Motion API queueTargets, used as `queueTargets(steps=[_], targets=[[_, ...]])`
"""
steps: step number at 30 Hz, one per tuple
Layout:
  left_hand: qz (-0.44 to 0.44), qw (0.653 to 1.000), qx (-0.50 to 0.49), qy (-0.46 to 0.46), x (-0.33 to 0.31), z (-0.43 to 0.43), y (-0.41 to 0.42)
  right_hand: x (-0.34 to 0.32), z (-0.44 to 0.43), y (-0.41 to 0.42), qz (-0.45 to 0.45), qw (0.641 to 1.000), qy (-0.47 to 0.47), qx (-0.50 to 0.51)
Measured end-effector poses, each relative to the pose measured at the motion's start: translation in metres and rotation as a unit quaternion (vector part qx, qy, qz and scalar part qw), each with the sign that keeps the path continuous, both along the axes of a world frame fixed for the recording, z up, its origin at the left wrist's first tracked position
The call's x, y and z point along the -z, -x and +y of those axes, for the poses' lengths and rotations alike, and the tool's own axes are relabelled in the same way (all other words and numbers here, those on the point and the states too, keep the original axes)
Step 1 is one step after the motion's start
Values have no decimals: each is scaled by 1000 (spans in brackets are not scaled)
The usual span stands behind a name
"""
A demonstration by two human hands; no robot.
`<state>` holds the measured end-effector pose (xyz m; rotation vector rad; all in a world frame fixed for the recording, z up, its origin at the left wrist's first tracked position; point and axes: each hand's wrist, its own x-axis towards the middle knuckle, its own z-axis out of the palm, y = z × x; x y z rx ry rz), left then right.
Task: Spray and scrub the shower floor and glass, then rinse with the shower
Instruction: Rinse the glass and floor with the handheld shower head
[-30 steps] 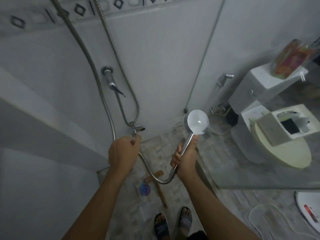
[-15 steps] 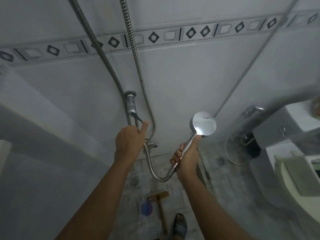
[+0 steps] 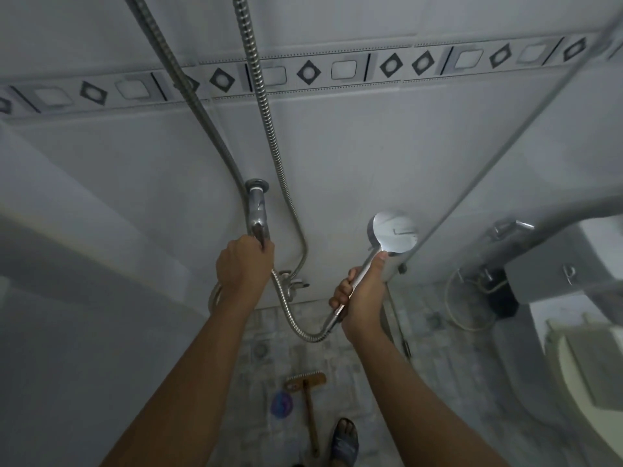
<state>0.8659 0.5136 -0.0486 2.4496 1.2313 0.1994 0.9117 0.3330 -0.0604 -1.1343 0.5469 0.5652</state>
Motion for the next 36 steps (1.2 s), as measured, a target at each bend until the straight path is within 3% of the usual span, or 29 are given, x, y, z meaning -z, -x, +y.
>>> queueTargets(steps=[8, 11, 15, 21, 30, 36], targets=[[-6, 1000, -2, -20, -24, -3, 18, -32, 5, -2, -144, 988, 36, -35], [-1, 1000, 20, -12, -38, -8, 29, -48, 8, 2, -143, 985, 60, -77], [-26, 999, 27, -19, -66, -10, 43, -86, 0, 4, -212, 975, 13, -59], [-56, 995, 58, -56, -114, -20, 50, -130, -11, 11, -202, 976, 27, -79], [-167, 978, 68, -101, -224, -17, 33, -254, -21, -12, -265, 959, -60, -84], [-251, 956, 94, -116, -333, -12, 5, -411, -41, -45, -378, 887, -244, -101]])
